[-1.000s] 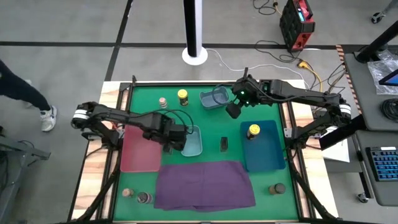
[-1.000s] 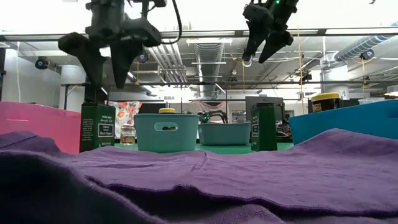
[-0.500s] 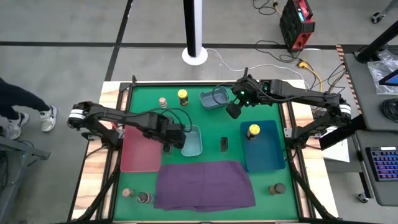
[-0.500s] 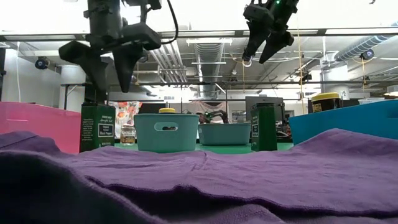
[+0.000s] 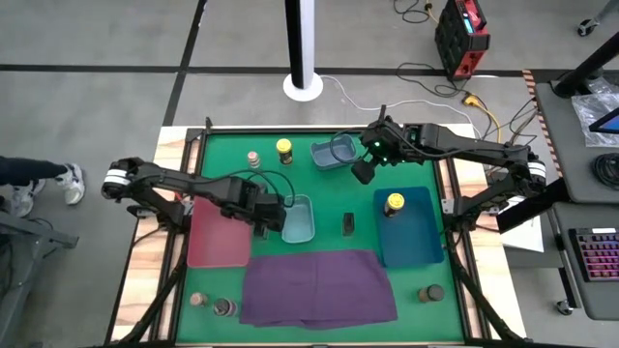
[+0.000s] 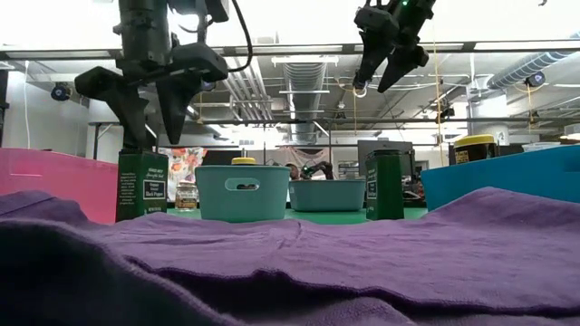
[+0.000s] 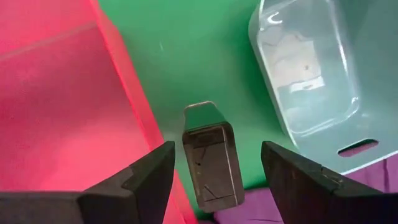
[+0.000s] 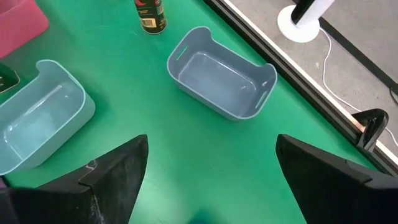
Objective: Sort spices by type
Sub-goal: Put the left black seasoning can into the pink bin
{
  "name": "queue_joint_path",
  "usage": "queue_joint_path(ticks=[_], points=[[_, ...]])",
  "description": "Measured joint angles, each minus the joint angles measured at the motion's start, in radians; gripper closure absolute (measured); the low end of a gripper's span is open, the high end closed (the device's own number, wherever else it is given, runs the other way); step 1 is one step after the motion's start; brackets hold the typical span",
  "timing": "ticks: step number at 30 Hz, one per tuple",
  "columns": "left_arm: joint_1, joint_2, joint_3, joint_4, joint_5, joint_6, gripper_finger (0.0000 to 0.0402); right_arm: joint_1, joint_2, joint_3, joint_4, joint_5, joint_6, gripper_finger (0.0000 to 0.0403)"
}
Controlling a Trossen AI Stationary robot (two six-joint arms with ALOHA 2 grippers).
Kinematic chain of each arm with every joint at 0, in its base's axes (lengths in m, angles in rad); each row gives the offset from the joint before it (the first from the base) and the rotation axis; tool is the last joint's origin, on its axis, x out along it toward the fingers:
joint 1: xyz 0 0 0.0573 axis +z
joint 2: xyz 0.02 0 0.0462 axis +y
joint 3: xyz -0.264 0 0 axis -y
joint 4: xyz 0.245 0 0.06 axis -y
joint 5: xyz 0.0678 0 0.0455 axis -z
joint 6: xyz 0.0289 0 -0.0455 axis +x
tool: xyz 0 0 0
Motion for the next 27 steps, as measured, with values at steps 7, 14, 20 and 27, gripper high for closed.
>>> queue_joint_path(ticks=[7,14,20,27], points=[[-0.022,0.029,-0.004,0.008,0.012,0.0,0.0178,0.0,0.0,-0.001,0.0,0.0,0.0,0.0064],[-0.025,0.035,-0.035,0.045,0.009,-0.005,0.0178,0.0,0.0,-0.001,0.0,0.0,-0.002,0.0062],[-0.028,0.035,-0.047,0.078,0.008,-0.004,0.0188,0.0,0.0,-0.001,0.001,0.0,-0.001,0.0069],[-0.028,0.035,-0.066,0.078,0.006,0.004,0.021,0.0,0.0,-0.001,0.001,0.0,-0.001,0.0061]])
